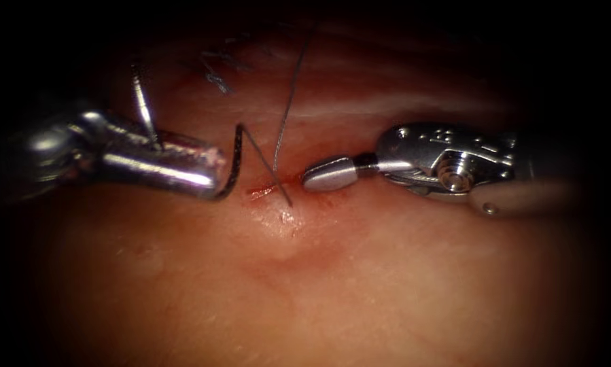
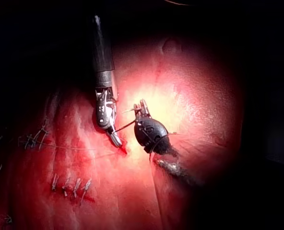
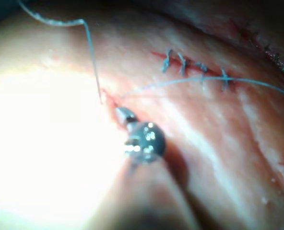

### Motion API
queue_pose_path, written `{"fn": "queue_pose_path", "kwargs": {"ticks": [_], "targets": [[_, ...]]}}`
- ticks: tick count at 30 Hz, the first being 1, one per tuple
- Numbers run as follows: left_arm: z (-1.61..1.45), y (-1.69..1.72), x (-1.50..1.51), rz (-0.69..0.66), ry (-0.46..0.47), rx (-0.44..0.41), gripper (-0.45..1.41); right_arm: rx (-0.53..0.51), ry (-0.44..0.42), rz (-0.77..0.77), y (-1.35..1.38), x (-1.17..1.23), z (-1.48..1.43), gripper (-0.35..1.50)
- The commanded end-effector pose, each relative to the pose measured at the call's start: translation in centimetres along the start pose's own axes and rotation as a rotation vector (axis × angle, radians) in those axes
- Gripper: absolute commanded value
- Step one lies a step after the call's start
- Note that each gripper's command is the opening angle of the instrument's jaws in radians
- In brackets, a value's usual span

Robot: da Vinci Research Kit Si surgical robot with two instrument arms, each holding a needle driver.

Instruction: Wound Closure

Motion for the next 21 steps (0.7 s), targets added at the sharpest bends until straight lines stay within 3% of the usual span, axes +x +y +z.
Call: {"fn": "queue_pose_path", "kwargs": {"ticks": [1,5,9,11,12,13,14,15,17,21], "targets": [[0.06,0.0,-0.06,-0.001,-0.003,-0.003,-0.45,0.001,-0.003,0.001,0.03,-0.08,0.1,-0.35],[-0.07,-0.07,0.0,0.039,0.015,0.044,-0.45,-0.002,-0.017,0.002,0.04,-0.07,0.07,-0.35],[-0.16,-0.16,0.01,0.078,0.017,0.091,-0.45,-0.033,-0.001,0.0,0.02,0.1,-0.03,-0.35],[-0.19,-0.22,0.01,0.097,0.02,0.109,-0.45,-0.059,0.017,-0.007,0.01,0.21,-0.09,-0.16],[-0.21,-0.24,0.0,0.112,0.022,0.116,-0.45,-0.072,0.029,-0.006,0.0,0.27,-0.13,0.07],[-0.24,-0.3,0.0,0.131,0.027,0.133,-0.45,-0.096,0.043,-0.006,-0.02,0.36,-0.17,0.49],[-0.26,-0.32,0.0,0.136,0.03,0.138,-0.45,-0.105,0.053,0.0,-0.04,0.41,-0.18,0.78],[-0.26,-0.32,0.0,0.136,0.03,0.138,-0.45,-0.105,0.053,0.0,-0.04,0.41,-0.18,0.78],[-0.31,-0.35,0.0,0.154,0.034,0.154,-0.45,-0.115,0.081,0.008,-0.1,0.45,-0.18,0.98],[-0.35,-0.35,0.0,0.16,0.043,0.176,-0.45,-0.106,0.081,0.004,-0.17,0.44,-0.08,0.99]]}}
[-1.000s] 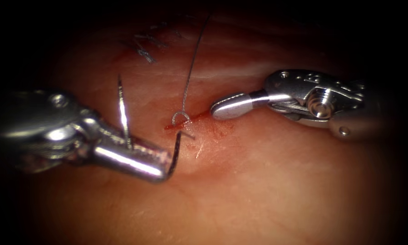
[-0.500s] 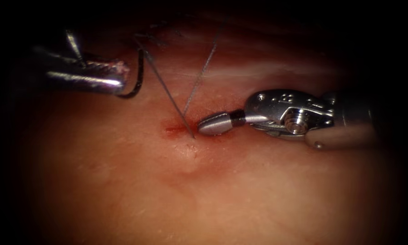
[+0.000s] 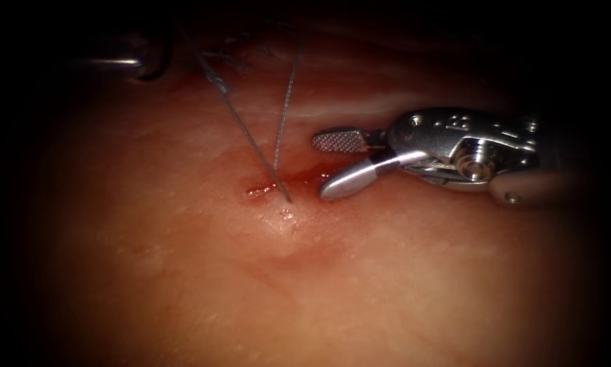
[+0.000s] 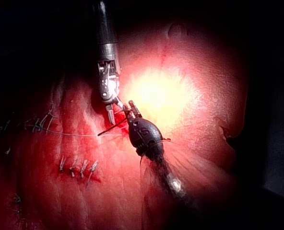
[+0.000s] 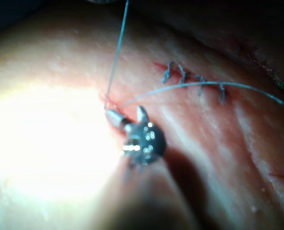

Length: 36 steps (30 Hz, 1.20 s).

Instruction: Wound Closure

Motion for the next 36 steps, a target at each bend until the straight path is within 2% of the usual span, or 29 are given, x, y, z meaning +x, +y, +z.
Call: {"fn": "queue_pose_path", "kwargs": {"ticks": [1,3,12,13,14,15,16,17,19,23,25,28,29,32,36], "targets": [[0.06,0.01,-0.06,-0.003,0.003,0.005,-0.45,0.031,-0.007,0.002,-0.02,-0.06,0.16,1.01],[0.06,0.02,-0.06,0.001,0.009,0.005,-0.45,0.041,-0.011,0.002,-0.06,-0.1,0.26,1.03],[0.08,0.02,-0.13,0.023,0.017,0.013,-0.45,0.034,-0.012,0.012,-0.1,-0.16,0.46,0.86],[0.08,0.02,-0.15,0.024,0.017,0.014,-0.45,0.032,-0.012,0.011,-0.1,-0.16,0.48,0.69],[0.08,0.02,-0.15,0.024,0.017,0.014,-0.45,0.032,-0.012,0.011,-0.1,-0.16,0.48,0.69],[0.08,0.02,-0.15,0.024,0.017,0.015,-0.45,0.032,-0.012,0.01,-0.1,-0.17,0.49,0.56],[0.08,0.02,-0.15,0.024,0.017,0.015,-0.45,0.047,-0.017,0.007,-0.11,-0.21,0.5,-0.01],[0.08,0.02,-0.15,0.024,0.017,0.015,-0.45,0.047,-0.017,0.007,-0.11,-0.21,0.5,-0.01],[0.07,0.03,-0.16,0.024,0.017,0.016,-0.45,0.067,-0.03,0.005,-0.12,-0.23,0.5,-0.35],[0.09,0.04,-0.18,0.026,0.018,0.013,-0.45,0.109,-0.055,-0.011,-0.19,-0.25,0.4,-0.35],[0.11,0.07,-0.22,0.03,0.018,0.006,-0.45,0.114,-0.076,-0.029,-0.31,-0.22,0.32,-0.35],[0.17,0.1,-0.32,0.039,0.02,-0.005,-0.45,0.144,-0.091,-0.047,-0.63,-0.15,0.19,-0.35],[0.17,0.1,-0.32,0.039,0.02,-0.005,-0.45,0.144,-0.091,-0.047,-0.63,-0.15,0.19,-0.35],[0.24,0.12,-0.39,0.046,0.021,-0.009,-0.45,0.148,-0.087,-0.061,-0.88,-0.03,0.11,-0.35],[0.28,0.13,-0.43,0.05,0.022,-0.014,-0.45,0.144,-0.085,-0.067,-1.01,0.07,0.05,-0.35]]}}
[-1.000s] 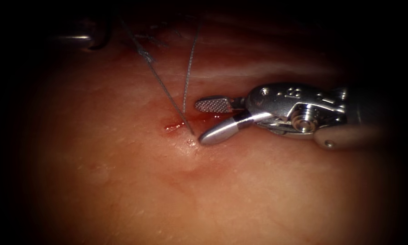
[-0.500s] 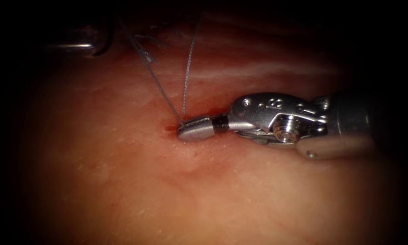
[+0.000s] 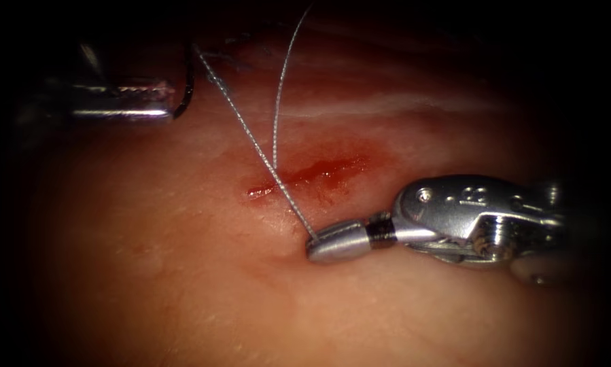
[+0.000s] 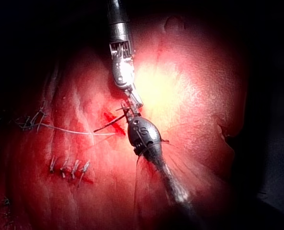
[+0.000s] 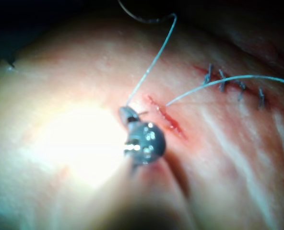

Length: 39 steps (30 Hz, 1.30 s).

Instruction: Wound Closure

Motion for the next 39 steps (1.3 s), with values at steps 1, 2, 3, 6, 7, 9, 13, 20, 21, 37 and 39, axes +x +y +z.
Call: {"fn": "queue_pose_path", "kwargs": {"ticks": [1,2,3,6,7,9,13,20,21,37,39], "targets": [[0.08,0.02,-0.09,0.001,0.0,0.0,-0.45,0.011,0.018,-0.01,-0.16,0.15,0.05,-0.35],[0.09,0.02,-0.09,0.002,0.0,-0.002,-0.45,0.013,0.025,-0.013,-0.19,0.19,0.05,-0.35],[0.09,0.02,-0.1,0.002,0.001,-0.002,-0.45,0.016,0.032,-0.016,-0.23,0.24,0.05,-0.35],[0.1,0.01,-0.13,0.005,0.001,-0.002,-0.45,0.026,0.052,-0.028,-0.34,0.38,0.06,-0.35],[0.1,0.0,-0.14,0.006,0.001,-0.003,-0.45,0.029,0.056,-0.043,-0.38,0.44,0.08,-0.35],[0.1,-0.01,-0.15,0.006,0.001,-0.003,-0.45,0.029,0.057,-0.048,-0.38,0.45,0.08,-0.35],[0.05,-0.05,-0.15,0.006,0.0,-0.004,-0.45,-0.046,0.066,-0.08,-0.28,0.42,0.07,0.69],[-0.23,-0.32,-0.22,0.009,-0.007,0.06,-0.45,-0.19,0.081,-0.079,0.07,0.2,-0.19,1.3],[-0.25,-0.34,-0.23,0.009,-0.008,0.067,-0.45,-0.195,0.081,-0.077,0.11,0.17,-0.21,1.3],[-0.16,-0.29,-0.24,0.002,-0.008,0.079,-0.45,-0.278,0.03,-0.095,0.65,-0.21,0.43,0.91],[-0.16,-0.29,-0.24,0.002,-0.008,0.08,-0.45,-0.277,0.014,-0.097,0.68,-0.25,0.47,0.81]]}}
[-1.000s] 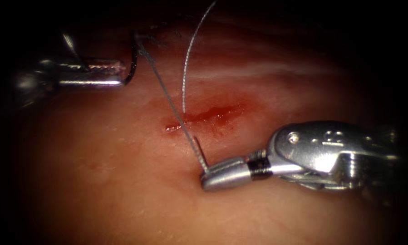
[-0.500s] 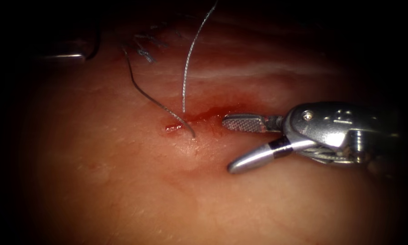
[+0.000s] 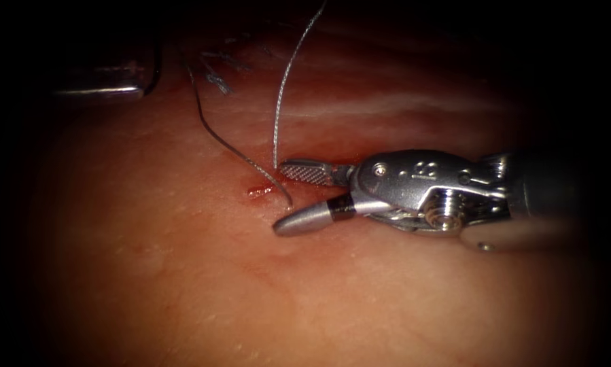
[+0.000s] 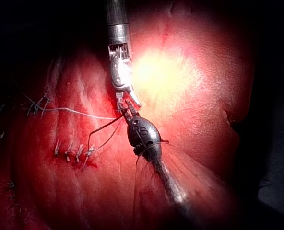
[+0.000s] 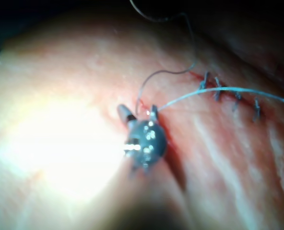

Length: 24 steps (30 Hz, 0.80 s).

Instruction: Wound Closure

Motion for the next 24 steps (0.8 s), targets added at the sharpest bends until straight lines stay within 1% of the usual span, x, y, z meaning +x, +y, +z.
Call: {"fn": "queue_pose_path", "kwargs": {"ticks": [1,2,3,4,6,9,11,14,15,16,19,20,21,22,23,24], "targets": [[0.06,0.02,-0.07,-0.001,0.0,-0.003,-0.45,0.013,-0.017,-0.003,0.01,-0.06,0.12,0.66],[0.06,0.03,-0.07,-0.001,0.0,-0.003,-0.45,0.025,-0.024,-0.004,0.0,-0.07,0.12,0.49],[0.06,0.03,-0.07,-0.001,0.0,-0.003,-0.45,0.044,-0.031,-0.006,0.0,-0.09,0.12,-0.03],[0.06,0.03,-0.07,-0.001,0.001,-0.006,-0.45,0.093,-0.041,-0.01,-0.03,-0.11,0.11,-0.35],[0.06,0.04,-0.07,-0.001,0.001,-0.008,-0.45,0.137,-0.065,-0.011,-0.11,-0.1,0.03,-0.35],[0.07,0.05,-0.08,0.0,0.001,-0.01,-0.45,0.144,-0.097,-0.013,-0.25,-0.05,-0.1,-0.35],[0.09,0.06,-0.1,0.002,0.002,-0.014,-0.45,0.171,-0.095,-0.008,-0.49,0.14,-0.33,-0.35],[0.12,0.08,-0.11,0.003,0.003,-0.018,-0.45,0.191,-0.091,0.002,-0.73,0.41,-0.5,-0.35],[0.12,0.08,-0.11,0.003,0.003,-0.018,-0.45,0.191,-0.091,0.002,-0.73,0.41,-0.5,-0.35],[0.13,0.09,-0.12,0.004,0.003,-0.02,-0.45,0.202,-0.089,0.003,-0.86,0.56,-0.57,-0.35],[0.14,0.1,-0.12,0.004,0.003,-0.022,-0.45,0.22,-0.082,-0.007,-1.09,0.82,-0.63,-0.35],[0.14,0.1,-0.12,0.004,0.003,-0.022,-0.45,0.22,-0.082,-0.007,-1.09,0.82,-0.63,-0.35],[0.14,0.11,-0.12,0.01,0.003,-0.022,-0.45,0.227,-0.069,-0.02,-1.22,0.98,-0.61,-0.35],[0.13,0.12,-0.11,0.01,0.003,-0.025,-0.45,0.229,-0.058,-0.028,-1.28,1.07,-0.55,-0.35],[0.13,0.12,-0.11,0.01,0.003,-0.025,-0.45,0.209,-0.041,-0.037,-1.29,1.1,-0.51,-0.21],[0.13,0.13,-0.11,0.01,0.003,-0.025,-0.45,0.186,-0.027,-0.047,-1.28,1.11,-0.48,0.22]]}}
